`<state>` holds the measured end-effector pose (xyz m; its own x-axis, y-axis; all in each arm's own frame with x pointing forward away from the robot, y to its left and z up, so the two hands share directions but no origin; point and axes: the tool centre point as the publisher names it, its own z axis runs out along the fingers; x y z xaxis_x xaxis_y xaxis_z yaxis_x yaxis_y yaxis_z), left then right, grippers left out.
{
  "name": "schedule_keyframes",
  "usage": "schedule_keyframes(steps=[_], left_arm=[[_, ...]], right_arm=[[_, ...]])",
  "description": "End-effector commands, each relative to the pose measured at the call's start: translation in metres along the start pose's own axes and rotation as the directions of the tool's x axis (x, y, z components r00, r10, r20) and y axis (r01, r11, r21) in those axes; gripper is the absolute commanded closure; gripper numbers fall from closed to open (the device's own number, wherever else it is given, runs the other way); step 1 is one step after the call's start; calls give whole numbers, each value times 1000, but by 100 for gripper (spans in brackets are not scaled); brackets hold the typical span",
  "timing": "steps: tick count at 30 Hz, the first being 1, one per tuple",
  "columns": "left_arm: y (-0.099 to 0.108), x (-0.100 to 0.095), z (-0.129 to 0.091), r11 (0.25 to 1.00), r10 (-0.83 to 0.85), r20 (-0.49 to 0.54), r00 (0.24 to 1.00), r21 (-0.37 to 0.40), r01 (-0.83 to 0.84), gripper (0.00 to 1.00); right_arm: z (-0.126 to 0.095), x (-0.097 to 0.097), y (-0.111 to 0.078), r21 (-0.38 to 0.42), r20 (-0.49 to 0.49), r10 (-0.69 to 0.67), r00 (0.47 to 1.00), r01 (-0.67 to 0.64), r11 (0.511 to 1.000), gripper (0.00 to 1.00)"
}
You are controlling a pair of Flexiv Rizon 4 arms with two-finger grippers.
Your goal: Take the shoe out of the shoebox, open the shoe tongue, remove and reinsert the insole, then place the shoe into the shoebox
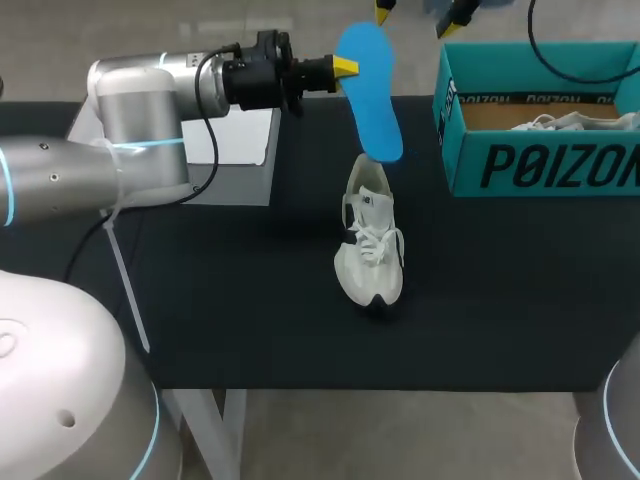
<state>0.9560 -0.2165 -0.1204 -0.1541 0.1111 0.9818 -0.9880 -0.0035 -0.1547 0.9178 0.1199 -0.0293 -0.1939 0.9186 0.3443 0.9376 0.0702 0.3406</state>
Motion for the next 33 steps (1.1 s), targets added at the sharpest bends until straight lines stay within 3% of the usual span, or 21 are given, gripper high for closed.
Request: schedule_keyframes(steps=[1,7,10,13,16,23,29,32,33], left_arm=[[2,-1,2,1000,-5,7,1000,-9,5,100],[6,0,8,1000,-2,7,1000,-27,3,100],[6,4,3,1000,10,-9,1000,-17,-10,100],[5,4,-2,1000,5,-12,1000,-12,-6,100],[4,4,-4,1000,-1,-22,1000,-9,1,100],[0,6,-1,1000,0,-43,999,-17,-1,100],[-3,8,-3,1000,-1,-56,998,-14,0,100],[-3,9,-3,1000,-2,-58,998,-15,2,100],[-3,9,-4,1000,-3,-58,998,-15,3,100]], right_arm=[[2,-12,-8,-47,-277,-7,961,-6,999,0],[2,-12,-8,-47,-277,-7,961,-6,999,0],[7,-26,-6,-4,-536,121,836,-145,989,0],[12,-38,-8,14,-619,163,769,-196,980,0],[12,-42,-10,42,-725,185,663,-226,973,0],[15,-46,-13,77,-851,172,497,-207,975,0],[13,-53,-16,112,-948,156,277,-166,980,0],[10,-55,-17,100,-962,136,235,-157,982,0],[10,-56,-17,97,-958,135,253,-156,983,0]])
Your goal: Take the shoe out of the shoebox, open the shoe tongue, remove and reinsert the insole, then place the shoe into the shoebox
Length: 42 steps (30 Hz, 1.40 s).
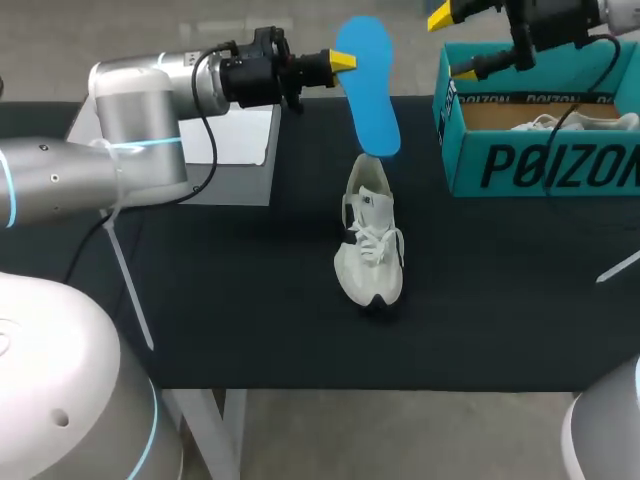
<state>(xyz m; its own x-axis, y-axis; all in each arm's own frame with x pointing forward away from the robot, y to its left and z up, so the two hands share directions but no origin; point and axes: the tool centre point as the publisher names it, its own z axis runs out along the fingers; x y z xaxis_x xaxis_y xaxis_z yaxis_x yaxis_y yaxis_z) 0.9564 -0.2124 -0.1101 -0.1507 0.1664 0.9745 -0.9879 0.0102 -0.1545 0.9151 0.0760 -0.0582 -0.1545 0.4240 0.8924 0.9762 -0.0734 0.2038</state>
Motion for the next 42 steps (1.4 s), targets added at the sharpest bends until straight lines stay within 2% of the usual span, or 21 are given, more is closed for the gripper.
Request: schedule_keyframes(steps=[1,2,4,11,19,25,27,30,42], left_arm=[[-2,-2,-1,1000,-1,-2,1000,-2,1,100],[-2,-2,-1,1000,-2,-1,1000,-2,2,100],[-3,-2,-1,1000,-3,0,1000,-1,3,100],[-2,-6,1,1000,-10,-2,1000,-5,10,100],[1,-6,4,1000,-14,2,1000,-25,14,100],[1,-4,1,1000,5,28,1000,-23,-4,100],[1,-3,1,997,72,63,995,-40,-70,100],[5,7,6,942,334,79,939,-68,-329,100],[5,7,6,942,334,79,939,-68,-329,100]], right_arm=[[-3,-6,0,33,-528,4,850,16,999,0],[-3,-4,1,33,-520,-1,854,21,999,0],[-3,-4,4,1,-435,-17,900,20,1000,0],[-3,-4,4,1,-435,-17,900,20,1000,0],[9,-16,15,25,-362,27,932,-20,1000,0],[7,-22,17,16,-357,51,933,-49,999,0],[6,-23,17,13,-356,58,933,-57,998,0],[5,-25,17,7,-362,67,930,-69,998,0],[0,-30,14,2,-352,113,929,-120,993,0]])
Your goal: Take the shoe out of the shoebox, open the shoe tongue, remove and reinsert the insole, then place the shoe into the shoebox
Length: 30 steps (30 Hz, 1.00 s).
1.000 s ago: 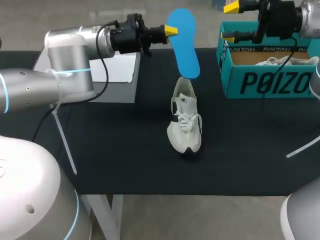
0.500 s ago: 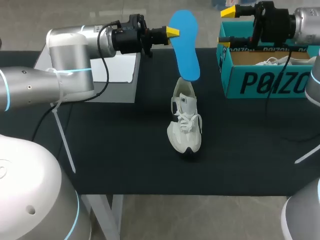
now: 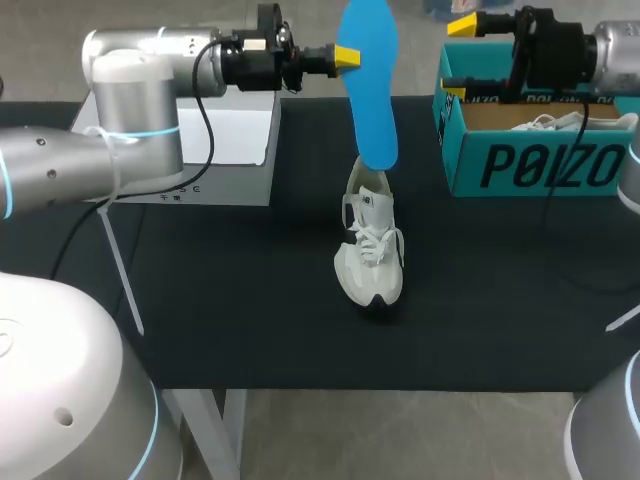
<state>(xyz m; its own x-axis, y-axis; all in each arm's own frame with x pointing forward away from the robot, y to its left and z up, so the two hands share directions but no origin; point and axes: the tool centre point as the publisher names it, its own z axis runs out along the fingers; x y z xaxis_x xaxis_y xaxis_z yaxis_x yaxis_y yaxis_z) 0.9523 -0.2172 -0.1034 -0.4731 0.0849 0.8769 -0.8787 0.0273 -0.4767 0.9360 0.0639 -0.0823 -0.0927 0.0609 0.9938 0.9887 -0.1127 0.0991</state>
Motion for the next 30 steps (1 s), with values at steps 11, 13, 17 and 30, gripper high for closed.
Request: schedule_keyframes(steps=[11,13,17,30], left_arm=[[0,28,10,722,683,193,704,-31,-692,100],[0,28,10,722,683,193,704,-31,-692,100],[0,28,10,722,683,193,704,-31,-692,100],[-16,28,0,377,926,32,376,-15,-926,100]], right_arm=[[-8,-2,-5,-33,9,23,1000,-23,999,0],[-7,-3,-5,-33,8,27,1000,-27,999,0],[-4,-4,-5,-30,7,32,999,-32,999,0],[-8,-8,-8,-42,-3,53,999,-53,998,0]])
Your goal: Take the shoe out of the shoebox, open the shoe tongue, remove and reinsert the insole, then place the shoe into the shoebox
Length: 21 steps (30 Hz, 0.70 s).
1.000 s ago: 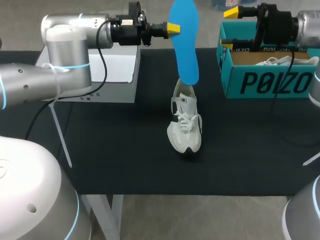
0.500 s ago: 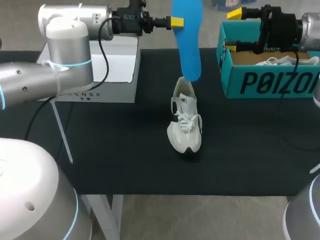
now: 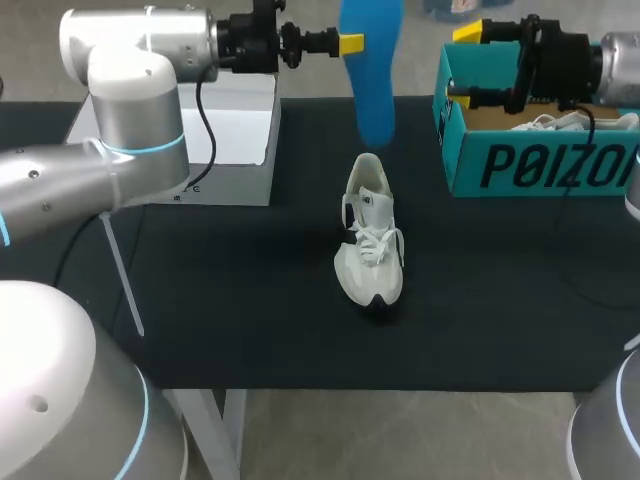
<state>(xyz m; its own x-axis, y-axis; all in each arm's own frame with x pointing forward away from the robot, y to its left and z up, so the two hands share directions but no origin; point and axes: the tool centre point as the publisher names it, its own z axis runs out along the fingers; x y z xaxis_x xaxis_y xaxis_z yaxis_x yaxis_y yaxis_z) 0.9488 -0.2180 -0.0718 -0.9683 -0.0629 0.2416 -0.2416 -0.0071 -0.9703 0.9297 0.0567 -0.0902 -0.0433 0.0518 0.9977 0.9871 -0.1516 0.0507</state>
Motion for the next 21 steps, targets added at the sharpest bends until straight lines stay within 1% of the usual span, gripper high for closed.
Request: schedule_keyframes(steps=[1,2,15,16,17,18,19,20,21], left_arm=[[-4,-4,-3,933,360,-106,927,71,-354,100],[-6,-4,-3,931,365,-125,923,54,-361,100],[-6,-4,-3,931,365,-125,923,54,-361,100],[-1,-12,-3,846,530,-120,839,17,-532,100],[-2,-15,-1,759,650,-118,750,61,-648,100],[-4,-16,0,646,762,-132,634,74,-760,100],[-5,-18,1,513,851,-162,500,51,-857,100],[-6,-17,1,412,900,-182,395,62,-909,100],[-10,-16,2,324,939,-154,307,101,-941,100]], right_arm=[[-1,-1,-2,-6,0,4,1000,-4,1000,0],[-1,-1,-2,-7,-1,5,1000,-5,1000,0],[-3,-4,-6,-24,-3,27,1000,-27,999,0],[-3,-4,-6,-24,-2,29,1000,-29,999,0],[-3,-5,-7,-24,-2,30,1000,-30,999,0],[-3,-5,-7,-23,-1,31,1000,-31,999,0],[-3,-5,-7,-23,-1,33,999,-33,999,0],[-3,-5,-7,-22,0,34,999,-34,999,0],[-3,-5,-8,-23,0,35,999,-35,999,0]])
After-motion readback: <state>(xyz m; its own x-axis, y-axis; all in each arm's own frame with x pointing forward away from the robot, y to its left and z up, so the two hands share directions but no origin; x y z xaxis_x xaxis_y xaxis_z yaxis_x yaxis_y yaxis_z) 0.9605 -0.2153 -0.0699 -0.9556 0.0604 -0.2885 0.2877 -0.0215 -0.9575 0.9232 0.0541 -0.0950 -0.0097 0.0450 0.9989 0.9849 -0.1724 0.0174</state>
